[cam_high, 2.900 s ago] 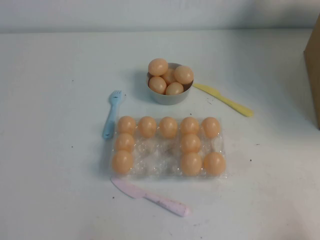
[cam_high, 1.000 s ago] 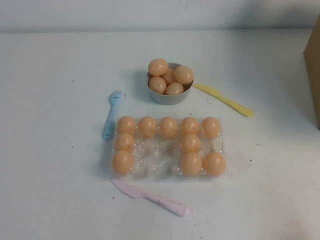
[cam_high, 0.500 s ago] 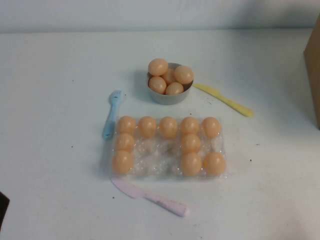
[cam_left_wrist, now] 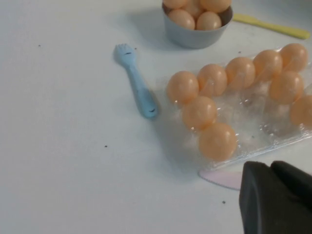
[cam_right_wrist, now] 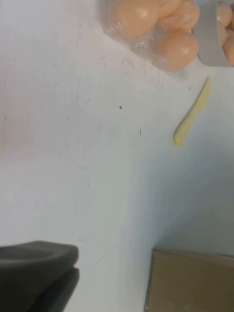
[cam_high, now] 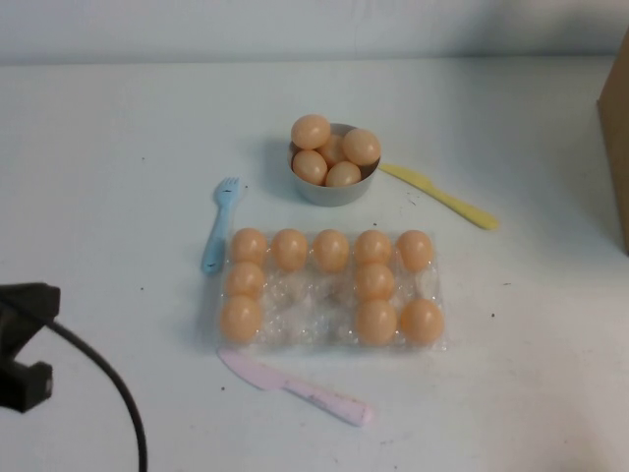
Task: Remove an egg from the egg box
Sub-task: Pick up the egg from the plastic box
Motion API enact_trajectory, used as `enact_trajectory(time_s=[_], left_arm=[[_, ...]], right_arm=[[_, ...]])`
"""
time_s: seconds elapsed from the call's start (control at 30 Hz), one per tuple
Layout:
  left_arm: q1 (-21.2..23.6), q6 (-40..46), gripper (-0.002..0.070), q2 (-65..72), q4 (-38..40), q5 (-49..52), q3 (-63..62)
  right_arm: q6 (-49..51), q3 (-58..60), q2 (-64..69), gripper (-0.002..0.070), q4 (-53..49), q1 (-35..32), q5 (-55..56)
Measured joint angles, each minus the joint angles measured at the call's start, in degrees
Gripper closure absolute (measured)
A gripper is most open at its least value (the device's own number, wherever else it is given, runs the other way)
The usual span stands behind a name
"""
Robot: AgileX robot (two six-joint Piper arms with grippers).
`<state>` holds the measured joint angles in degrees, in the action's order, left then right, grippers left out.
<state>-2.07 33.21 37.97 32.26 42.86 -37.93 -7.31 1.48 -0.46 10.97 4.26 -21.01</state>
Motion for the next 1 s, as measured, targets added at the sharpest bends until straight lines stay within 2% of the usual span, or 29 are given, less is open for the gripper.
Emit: enact_trajectory(time_s=[0.13, 0.4, 0.57, 0.77, 0.87, 1.0], left_arm=[[-3.7, -1.1, 0.0678, 7.4, -6.5, 0.4, -5.3], [-17.7, -14.3, 0.0678, 20.9, -19.9, 2.2, -14.7], [-23.2, -19.0, 0.0678, 29.9, -25.4, 7.6, -21.4], [-28.2, -19.4, 0.0673, 40.7, -28.6, 13.7, -27.7], [-29.5, -18.5, 0.0586, 46.3, -29.0, 15.1, -30.1], [-29.6, -21.2, 0.0333, 51.1, -29.1, 14.4, -32.1]], right_arm=[[0.0, 0.0, 0.0, 0.0694, 0.0, 0.0, 0.0], [0.0, 0.0, 0.0, 0.0694, 0.0, 0.0, 0.0], [0.0, 0.0, 0.0, 0.0694, 0.0, 0.0, 0.0], [0.0, 0.0, 0.0, 0.0694, 0.0, 0.0, 0.0], [0.0, 0.0, 0.0, 0.0694, 0.0, 0.0, 0.0], [0.0, 0.0, 0.0, 0.0694, 0.0, 0.0, 0.0]])
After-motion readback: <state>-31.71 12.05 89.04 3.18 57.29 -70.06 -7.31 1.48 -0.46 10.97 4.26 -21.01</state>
